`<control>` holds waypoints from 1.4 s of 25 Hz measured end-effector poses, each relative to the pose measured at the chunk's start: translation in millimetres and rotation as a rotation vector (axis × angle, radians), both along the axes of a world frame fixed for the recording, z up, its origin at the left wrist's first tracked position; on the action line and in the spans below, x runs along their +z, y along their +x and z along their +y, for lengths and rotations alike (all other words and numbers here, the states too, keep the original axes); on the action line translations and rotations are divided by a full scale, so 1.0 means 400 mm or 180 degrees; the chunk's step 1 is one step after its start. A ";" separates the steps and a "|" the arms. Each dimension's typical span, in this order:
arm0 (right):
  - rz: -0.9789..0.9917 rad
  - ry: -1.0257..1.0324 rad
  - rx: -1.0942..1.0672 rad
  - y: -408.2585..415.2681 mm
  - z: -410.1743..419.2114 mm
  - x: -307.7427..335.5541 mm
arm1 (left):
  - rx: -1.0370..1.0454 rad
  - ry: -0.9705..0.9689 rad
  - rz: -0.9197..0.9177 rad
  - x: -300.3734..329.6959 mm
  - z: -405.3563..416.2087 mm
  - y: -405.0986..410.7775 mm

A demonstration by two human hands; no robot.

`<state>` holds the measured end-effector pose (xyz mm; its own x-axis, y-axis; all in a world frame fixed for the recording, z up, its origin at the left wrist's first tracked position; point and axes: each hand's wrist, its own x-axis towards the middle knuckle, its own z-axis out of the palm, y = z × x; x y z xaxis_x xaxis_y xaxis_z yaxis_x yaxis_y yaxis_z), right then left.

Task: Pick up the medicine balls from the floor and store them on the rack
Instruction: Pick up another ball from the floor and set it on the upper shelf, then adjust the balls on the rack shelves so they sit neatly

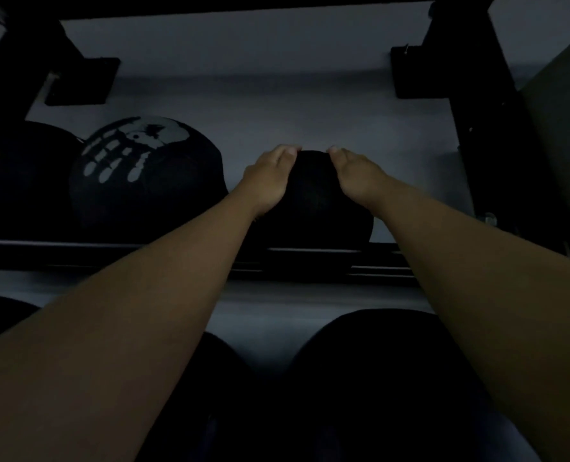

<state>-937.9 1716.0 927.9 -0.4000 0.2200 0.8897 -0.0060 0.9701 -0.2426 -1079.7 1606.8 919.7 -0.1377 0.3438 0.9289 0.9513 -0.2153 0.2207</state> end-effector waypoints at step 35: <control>-0.0723 -0.1967 -0.0922 0.436 -0.086 -0.713 | -0.0197 -0.0793 -0.2098 -0.612 -0.068 0.283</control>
